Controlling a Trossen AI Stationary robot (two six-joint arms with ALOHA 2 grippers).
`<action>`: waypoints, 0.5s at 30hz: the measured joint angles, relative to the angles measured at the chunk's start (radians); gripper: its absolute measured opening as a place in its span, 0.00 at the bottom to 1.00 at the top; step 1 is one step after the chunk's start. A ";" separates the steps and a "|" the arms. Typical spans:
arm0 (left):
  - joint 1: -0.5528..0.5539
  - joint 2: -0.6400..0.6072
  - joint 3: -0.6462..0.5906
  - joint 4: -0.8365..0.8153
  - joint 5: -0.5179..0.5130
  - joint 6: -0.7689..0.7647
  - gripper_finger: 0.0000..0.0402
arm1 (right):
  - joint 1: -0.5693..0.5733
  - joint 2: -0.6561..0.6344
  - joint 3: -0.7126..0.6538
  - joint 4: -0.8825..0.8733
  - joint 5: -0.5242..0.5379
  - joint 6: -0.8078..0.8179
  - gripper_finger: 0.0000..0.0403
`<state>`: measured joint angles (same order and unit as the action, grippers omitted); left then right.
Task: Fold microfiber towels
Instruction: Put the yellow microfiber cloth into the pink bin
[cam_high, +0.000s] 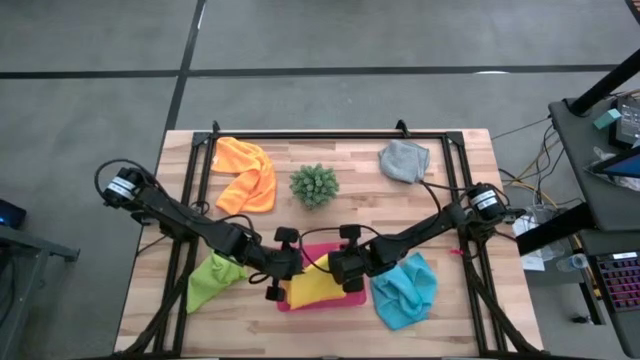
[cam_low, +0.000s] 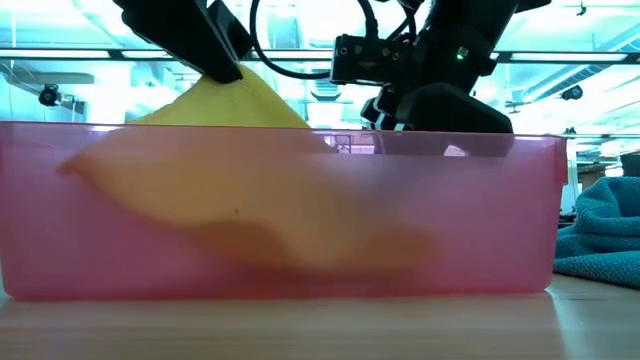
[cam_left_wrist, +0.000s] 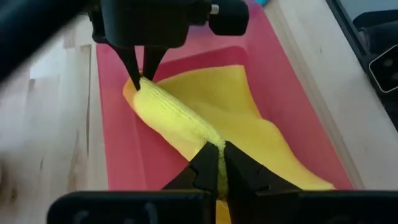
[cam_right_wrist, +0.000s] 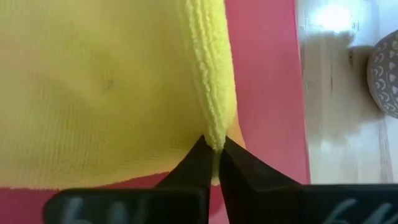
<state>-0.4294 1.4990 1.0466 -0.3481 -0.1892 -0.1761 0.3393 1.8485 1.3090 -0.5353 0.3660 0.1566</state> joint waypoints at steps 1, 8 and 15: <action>-0.001 -0.003 0.000 -0.002 0.000 0.000 0.00 | 0.002 -0.003 0.002 -0.006 0.000 0.000 0.03; -0.006 -0.013 -0.001 -0.002 0.006 -0.001 0.00 | 0.037 -0.057 0.007 -0.036 0.000 0.000 0.02; -0.007 -0.035 0.002 0.001 0.046 -0.029 0.00 | 0.096 -0.144 0.036 -0.101 -0.013 0.022 0.02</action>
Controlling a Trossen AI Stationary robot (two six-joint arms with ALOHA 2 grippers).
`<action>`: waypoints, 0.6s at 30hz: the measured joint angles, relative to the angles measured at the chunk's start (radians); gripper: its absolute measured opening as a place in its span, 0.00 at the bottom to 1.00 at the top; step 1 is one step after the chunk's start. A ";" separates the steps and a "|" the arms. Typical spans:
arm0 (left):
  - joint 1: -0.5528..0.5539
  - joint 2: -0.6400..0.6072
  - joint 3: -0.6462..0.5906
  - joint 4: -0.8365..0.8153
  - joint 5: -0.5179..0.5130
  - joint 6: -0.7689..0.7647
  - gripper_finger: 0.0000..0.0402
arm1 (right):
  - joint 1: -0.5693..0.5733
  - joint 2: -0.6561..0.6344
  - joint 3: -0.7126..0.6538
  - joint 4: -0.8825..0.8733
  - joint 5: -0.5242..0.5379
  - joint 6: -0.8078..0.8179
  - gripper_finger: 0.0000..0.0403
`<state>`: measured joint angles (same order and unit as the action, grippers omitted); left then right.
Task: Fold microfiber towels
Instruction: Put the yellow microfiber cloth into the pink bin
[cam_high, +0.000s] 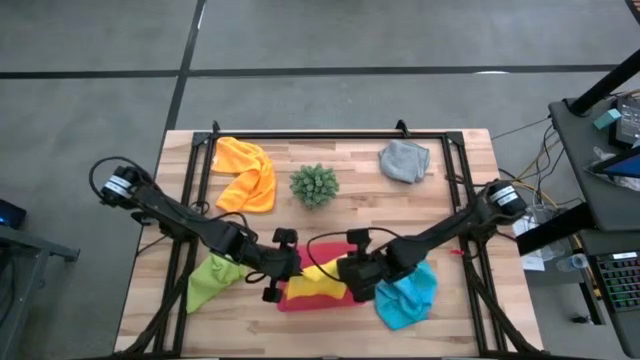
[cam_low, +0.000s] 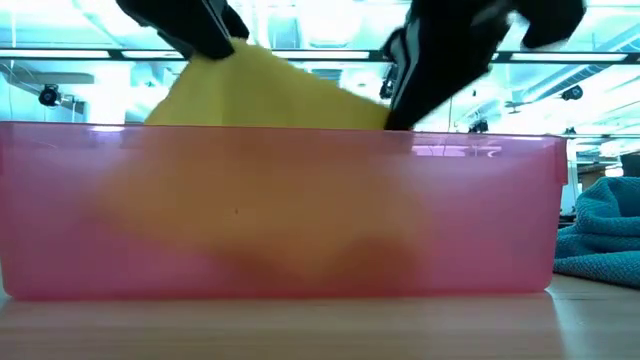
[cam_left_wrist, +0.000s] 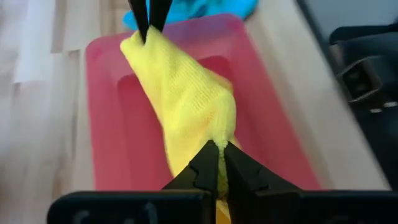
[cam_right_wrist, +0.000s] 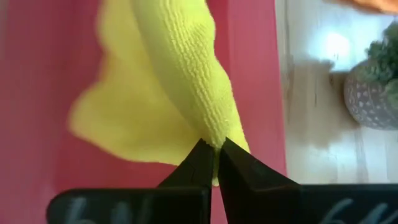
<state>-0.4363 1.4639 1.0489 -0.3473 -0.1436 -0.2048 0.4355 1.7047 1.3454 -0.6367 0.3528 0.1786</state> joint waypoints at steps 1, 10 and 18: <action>-0.002 -0.006 0.004 0.002 0.015 -0.002 0.00 | 0.009 -0.010 0.007 -0.003 -0.015 -0.005 0.02; -0.016 -0.073 0.020 0.035 0.105 -0.187 0.00 | 0.061 -0.107 0.036 -0.001 -0.216 -0.026 0.02; -0.016 -0.052 -0.010 0.201 0.173 -0.357 0.00 | 0.061 -0.110 0.037 -0.002 -0.266 -0.059 0.02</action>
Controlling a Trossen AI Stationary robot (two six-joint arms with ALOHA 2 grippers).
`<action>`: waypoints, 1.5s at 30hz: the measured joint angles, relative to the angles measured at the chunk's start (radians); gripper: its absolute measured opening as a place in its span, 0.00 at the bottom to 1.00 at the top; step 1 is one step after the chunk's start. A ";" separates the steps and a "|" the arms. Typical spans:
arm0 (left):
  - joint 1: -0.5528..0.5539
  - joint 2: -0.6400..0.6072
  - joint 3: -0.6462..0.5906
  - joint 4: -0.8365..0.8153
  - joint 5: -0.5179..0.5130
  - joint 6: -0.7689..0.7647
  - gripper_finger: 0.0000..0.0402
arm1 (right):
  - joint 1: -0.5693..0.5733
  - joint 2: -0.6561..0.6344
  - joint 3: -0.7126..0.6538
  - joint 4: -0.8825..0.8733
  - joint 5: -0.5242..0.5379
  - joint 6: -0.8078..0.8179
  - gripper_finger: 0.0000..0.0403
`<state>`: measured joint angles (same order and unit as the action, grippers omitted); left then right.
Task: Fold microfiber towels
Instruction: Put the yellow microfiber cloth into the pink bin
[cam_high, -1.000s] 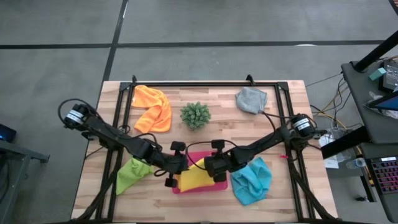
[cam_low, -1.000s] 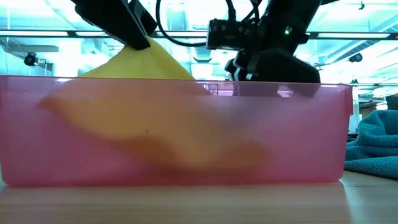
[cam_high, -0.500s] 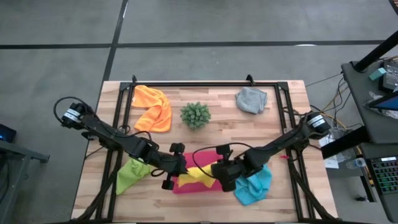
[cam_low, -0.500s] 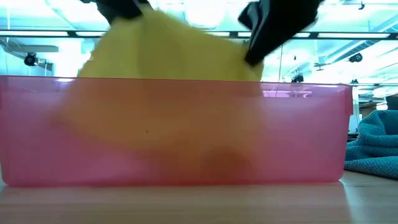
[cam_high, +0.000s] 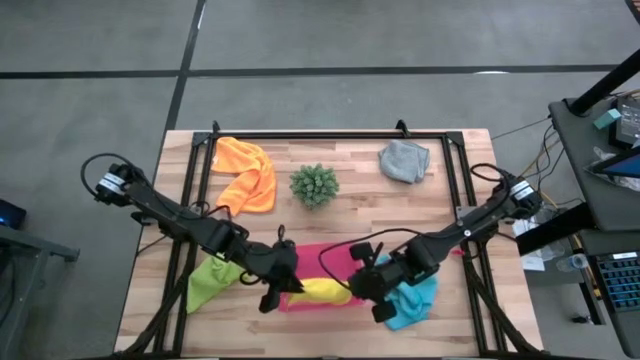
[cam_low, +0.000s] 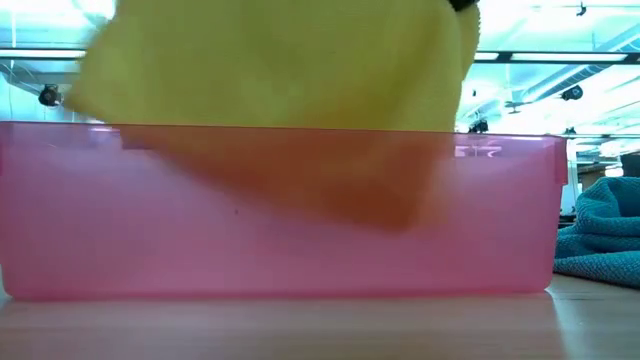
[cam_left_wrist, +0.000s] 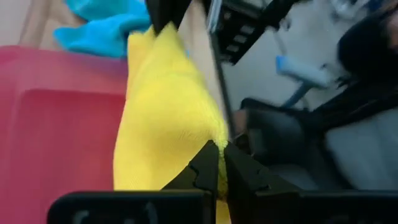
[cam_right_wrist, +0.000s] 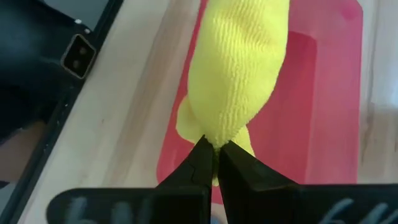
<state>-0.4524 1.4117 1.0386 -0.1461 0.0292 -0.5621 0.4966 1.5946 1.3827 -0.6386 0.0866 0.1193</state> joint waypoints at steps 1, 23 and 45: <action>0.002 0.001 0.000 0.006 0.002 -0.020 0.00 | -0.003 0.001 0.000 0.001 -0.001 -0.003 0.02; 0.121 0.003 -0.184 -0.021 -0.146 -0.085 0.00 | -0.155 0.151 -0.005 -0.097 0.124 -0.025 0.02; 0.159 0.003 -0.184 -0.108 -0.199 -0.076 0.13 | -0.163 0.183 -0.002 -0.111 0.176 -0.015 0.10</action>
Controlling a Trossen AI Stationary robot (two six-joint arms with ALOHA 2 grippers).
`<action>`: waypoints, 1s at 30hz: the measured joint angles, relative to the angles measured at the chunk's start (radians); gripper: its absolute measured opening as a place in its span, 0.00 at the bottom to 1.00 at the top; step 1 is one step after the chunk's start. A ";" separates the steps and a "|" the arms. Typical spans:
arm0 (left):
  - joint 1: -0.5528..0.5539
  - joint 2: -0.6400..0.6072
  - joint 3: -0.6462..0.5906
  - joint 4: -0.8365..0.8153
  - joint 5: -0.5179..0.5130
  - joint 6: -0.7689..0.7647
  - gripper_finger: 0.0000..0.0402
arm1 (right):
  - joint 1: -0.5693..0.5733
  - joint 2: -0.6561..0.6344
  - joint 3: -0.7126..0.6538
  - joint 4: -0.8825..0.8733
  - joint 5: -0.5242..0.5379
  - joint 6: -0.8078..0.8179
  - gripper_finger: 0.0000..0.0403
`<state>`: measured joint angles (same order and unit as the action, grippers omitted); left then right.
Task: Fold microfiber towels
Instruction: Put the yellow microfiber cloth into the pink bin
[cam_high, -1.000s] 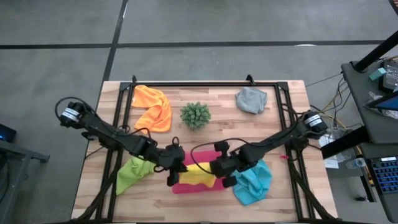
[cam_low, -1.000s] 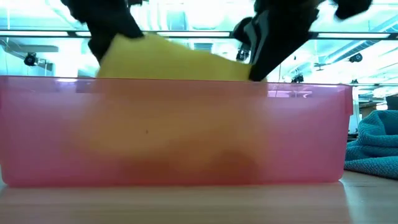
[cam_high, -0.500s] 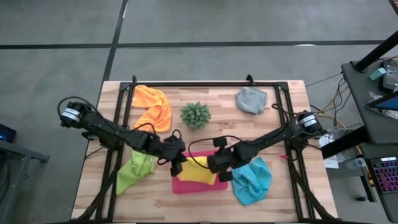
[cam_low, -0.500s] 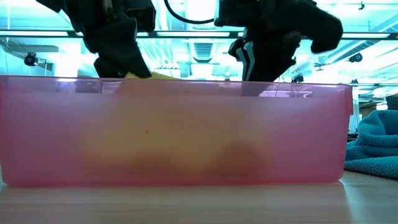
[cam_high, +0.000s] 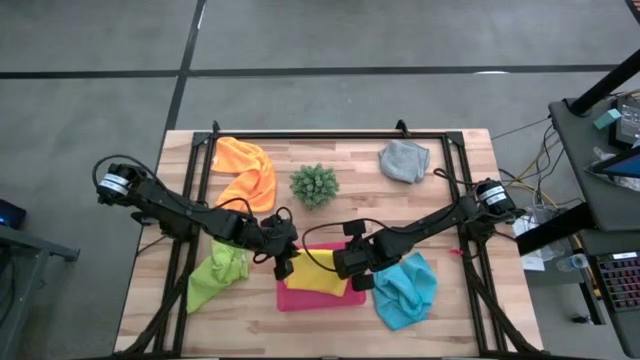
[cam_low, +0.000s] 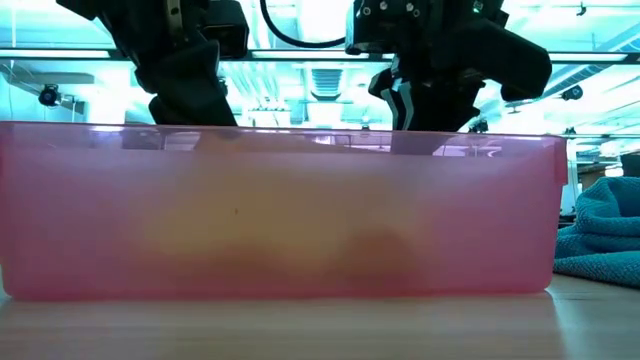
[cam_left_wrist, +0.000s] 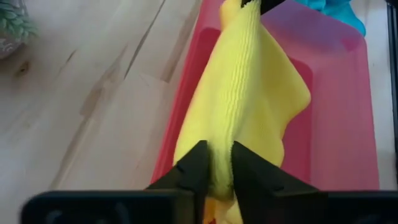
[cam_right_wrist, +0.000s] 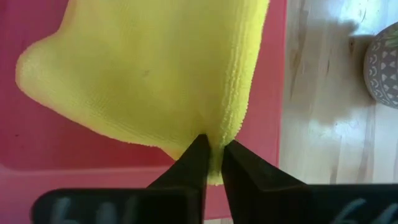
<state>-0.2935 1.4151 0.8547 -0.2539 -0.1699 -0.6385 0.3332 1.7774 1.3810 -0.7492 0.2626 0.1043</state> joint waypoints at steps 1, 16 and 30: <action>0.000 0.000 0.000 0.000 0.000 0.008 0.17 | 0.000 -0.001 0.001 0.000 0.000 0.000 0.12; 0.000 -0.010 0.058 -0.084 0.024 0.096 0.38 | 0.002 -0.003 0.071 -0.042 0.000 0.006 0.25; -0.061 -0.010 0.080 -0.079 0.082 0.160 0.34 | 0.040 0.090 0.061 0.150 -0.215 -0.090 0.12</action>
<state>-0.3541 1.4046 0.9349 -0.3328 -0.0879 -0.4782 0.3735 1.8677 1.4422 -0.5988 0.0477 0.0141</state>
